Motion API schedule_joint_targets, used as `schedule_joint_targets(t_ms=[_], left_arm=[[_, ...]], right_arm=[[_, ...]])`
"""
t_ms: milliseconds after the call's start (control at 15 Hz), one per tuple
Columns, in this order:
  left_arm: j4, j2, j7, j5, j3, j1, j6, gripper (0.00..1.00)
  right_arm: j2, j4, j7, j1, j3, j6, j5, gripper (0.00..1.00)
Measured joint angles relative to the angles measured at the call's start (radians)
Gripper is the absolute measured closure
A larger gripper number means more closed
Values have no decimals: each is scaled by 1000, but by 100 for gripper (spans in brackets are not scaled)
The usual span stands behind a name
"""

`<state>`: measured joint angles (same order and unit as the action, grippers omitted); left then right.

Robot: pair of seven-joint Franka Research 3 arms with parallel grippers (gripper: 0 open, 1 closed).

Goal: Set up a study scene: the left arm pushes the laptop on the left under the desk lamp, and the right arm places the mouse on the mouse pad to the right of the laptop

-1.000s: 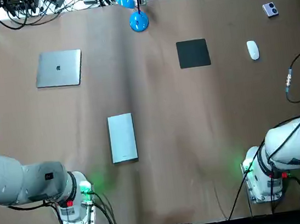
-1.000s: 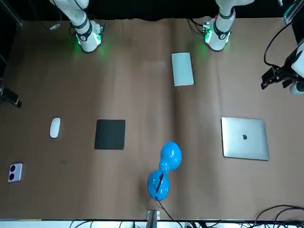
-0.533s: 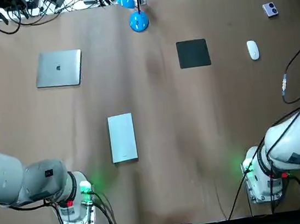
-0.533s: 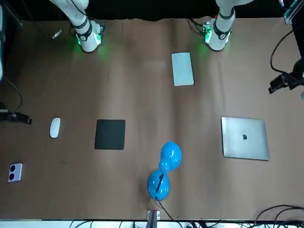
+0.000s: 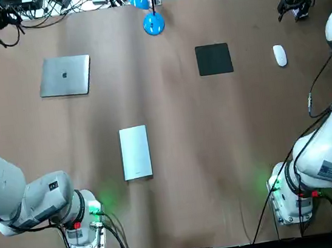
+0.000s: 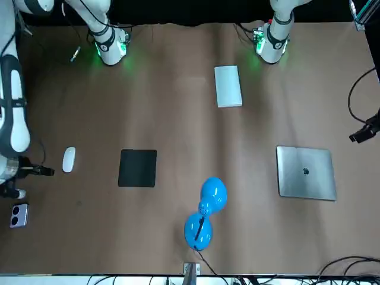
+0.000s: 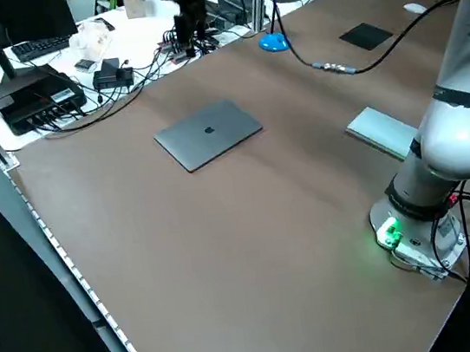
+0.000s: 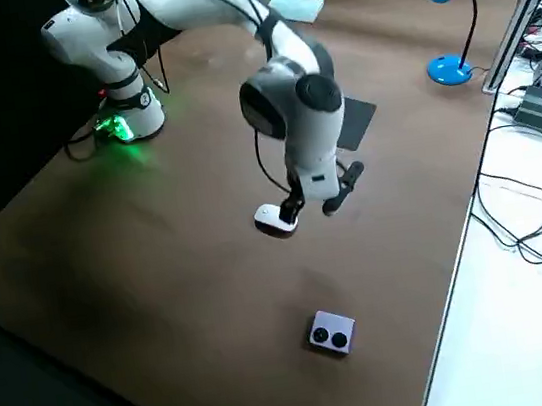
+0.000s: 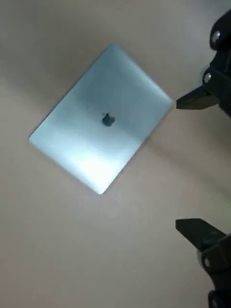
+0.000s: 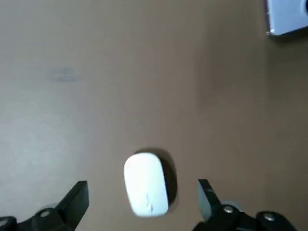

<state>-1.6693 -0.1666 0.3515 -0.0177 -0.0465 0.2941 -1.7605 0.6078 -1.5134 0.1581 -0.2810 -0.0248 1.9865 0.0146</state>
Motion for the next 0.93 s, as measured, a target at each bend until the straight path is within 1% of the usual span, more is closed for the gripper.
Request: schedule_joint_targets(t_ms=[133, 267, 400, 533, 667, 867, 933], left_arm=[[-4, -50, 77, -1, 1, 38, -62, 0], [-8, -115, 154, -5, 2, 77, -152, 0], [-9, -185, 226, -12, 6, 100, -233, 0], [-4, -249, 312, -14, 23, 103, -309, 0], [15, -305, 384, -14, 38, 102, -344, 0], [66, -382, 531, -14, 45, 102, -365, 0], [83, -424, 577, -14, 45, 101, -374, 0]], right_arm=[[13, -72, 29, -7, 0, 97, 0, 0], [16, -139, 55, -11, 0, 168, 0, 0], [16, -184, 92, -14, 0, 222, 0, 0], [15, -224, 110, -16, 0, 275, 0, 0], [15, -264, 115, -16, 0, 316, 0, 0], [15, -309, 118, -16, 2, 361, 0, 0], [15, -325, 118, -16, 3, 371, 0, 0]])
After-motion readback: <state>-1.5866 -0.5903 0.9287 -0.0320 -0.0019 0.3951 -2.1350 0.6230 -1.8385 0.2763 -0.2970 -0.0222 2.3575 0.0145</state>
